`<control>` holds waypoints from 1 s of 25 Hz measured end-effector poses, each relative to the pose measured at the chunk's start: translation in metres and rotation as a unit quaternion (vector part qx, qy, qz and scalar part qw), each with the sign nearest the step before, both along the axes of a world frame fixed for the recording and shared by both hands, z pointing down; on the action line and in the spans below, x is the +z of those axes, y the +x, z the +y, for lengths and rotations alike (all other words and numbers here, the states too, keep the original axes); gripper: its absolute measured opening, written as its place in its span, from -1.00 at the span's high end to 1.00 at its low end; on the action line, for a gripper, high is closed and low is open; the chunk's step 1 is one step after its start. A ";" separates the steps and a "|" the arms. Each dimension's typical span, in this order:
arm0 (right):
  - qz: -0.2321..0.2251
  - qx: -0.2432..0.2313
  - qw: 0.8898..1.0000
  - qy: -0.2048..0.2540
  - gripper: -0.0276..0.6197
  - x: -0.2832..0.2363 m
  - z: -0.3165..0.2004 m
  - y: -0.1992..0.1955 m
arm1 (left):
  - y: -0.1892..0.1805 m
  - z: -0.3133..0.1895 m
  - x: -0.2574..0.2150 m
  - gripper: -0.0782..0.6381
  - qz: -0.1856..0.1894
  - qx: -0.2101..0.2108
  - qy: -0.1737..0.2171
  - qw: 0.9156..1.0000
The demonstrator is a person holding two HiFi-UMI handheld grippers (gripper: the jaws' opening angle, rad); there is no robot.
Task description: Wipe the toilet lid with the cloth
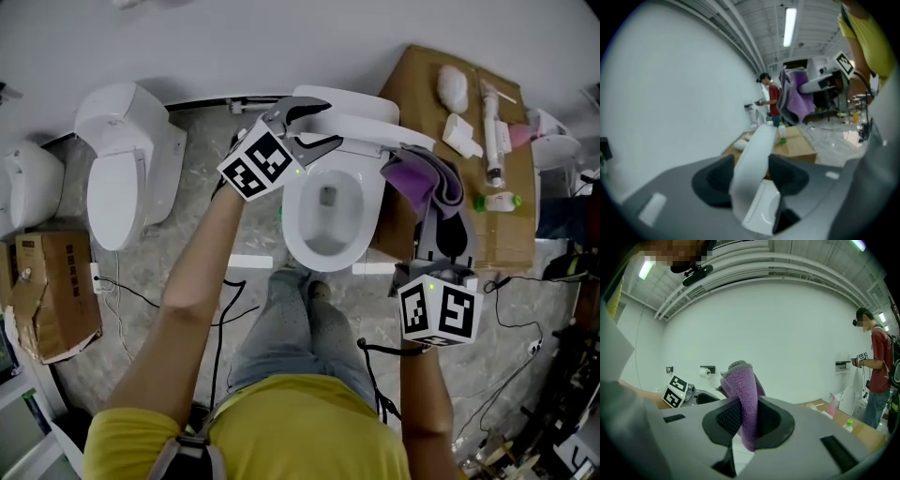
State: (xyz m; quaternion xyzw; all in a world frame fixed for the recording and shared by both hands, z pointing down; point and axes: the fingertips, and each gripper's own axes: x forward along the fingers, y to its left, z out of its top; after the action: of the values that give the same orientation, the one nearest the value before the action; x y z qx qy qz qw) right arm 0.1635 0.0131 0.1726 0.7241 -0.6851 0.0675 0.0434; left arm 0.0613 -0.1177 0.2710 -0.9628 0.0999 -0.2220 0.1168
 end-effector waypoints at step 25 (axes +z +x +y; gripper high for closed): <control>-0.017 -0.060 0.997 -0.043 0.79 0.067 0.111 -0.028 | -0.045 0.151 0.097 0.11 -0.067 -0.006 0.046 0.997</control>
State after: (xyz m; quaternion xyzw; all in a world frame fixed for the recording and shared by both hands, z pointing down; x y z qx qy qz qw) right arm 0.1354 0.1245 0.2394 0.6778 -0.7244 0.1065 0.0670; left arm 0.0167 0.0337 0.3678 -0.9388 0.1081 -0.2822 0.1655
